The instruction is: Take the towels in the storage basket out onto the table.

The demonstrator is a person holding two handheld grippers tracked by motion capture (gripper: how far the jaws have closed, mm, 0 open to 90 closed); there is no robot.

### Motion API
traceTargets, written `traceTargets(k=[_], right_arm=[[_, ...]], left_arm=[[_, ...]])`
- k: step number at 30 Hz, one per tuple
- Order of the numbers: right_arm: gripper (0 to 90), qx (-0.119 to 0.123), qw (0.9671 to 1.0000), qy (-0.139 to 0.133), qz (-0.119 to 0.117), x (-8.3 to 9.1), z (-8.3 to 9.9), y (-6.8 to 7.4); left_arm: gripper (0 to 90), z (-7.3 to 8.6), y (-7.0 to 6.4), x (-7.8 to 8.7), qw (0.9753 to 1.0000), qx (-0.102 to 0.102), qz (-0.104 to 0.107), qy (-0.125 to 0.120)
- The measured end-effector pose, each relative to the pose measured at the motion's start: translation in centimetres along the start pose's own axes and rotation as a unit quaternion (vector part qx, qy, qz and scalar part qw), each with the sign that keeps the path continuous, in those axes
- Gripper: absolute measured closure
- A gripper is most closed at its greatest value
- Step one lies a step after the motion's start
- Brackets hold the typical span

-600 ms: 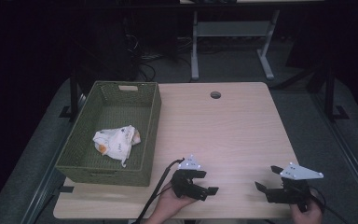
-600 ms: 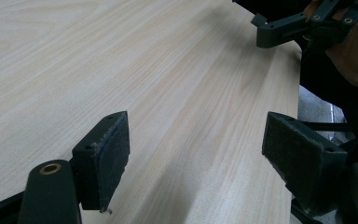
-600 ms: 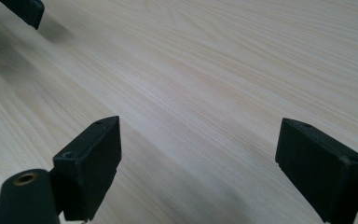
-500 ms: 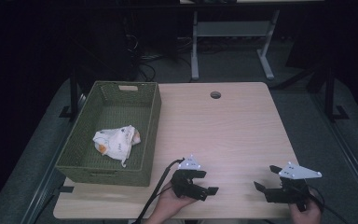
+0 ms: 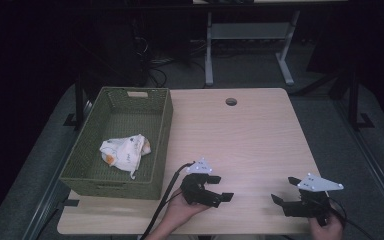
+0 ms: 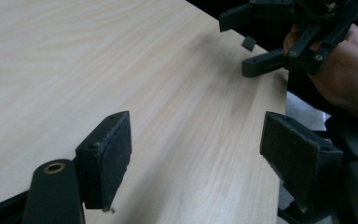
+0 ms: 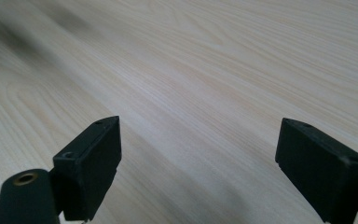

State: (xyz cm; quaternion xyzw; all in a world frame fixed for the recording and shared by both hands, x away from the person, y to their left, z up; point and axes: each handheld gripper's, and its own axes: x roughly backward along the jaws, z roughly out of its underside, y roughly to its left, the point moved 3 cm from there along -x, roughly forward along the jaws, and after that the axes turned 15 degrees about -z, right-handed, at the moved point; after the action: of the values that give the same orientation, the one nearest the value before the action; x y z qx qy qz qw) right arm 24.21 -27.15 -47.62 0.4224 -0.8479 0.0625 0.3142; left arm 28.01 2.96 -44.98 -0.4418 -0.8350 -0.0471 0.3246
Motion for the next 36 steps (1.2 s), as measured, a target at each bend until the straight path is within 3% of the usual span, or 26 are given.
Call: traceTargets(k=[9,16,21,27,36], right_arm=[[14.0,0.001,1.0,0.004,-0.002,-0.2,-0.1,0.3],[14.0,0.001,1.0,0.003,-0.002,-0.2,-0.1,0.3],[14.0,0.003,1.0,0.002,-0.003,-0.2,-0.2,0.3],[14.0,0.003,1.0,0.002,-0.002,-0.2,-0.2,0.3],[14.0,0.004,1.0,0.002,-0.003,-0.2,-0.2,0.4]], left_arm=[[26.0,-1.5,0.8,1.2,0.9999,-0.007,0.011,0.01],[24.5,-2.8,1.4,2.4,0.9996,-0.018,-0.003,0.021],[25.2,-3.5,1.9,3.3,0.9997,-0.015,-0.001,0.019],[25.1,-4.7,1.9,5.0,0.9991,-0.039,-0.01,0.016],[25.0,-6.1,2.3,6.9,0.9984,-0.051,-0.01,0.021]])
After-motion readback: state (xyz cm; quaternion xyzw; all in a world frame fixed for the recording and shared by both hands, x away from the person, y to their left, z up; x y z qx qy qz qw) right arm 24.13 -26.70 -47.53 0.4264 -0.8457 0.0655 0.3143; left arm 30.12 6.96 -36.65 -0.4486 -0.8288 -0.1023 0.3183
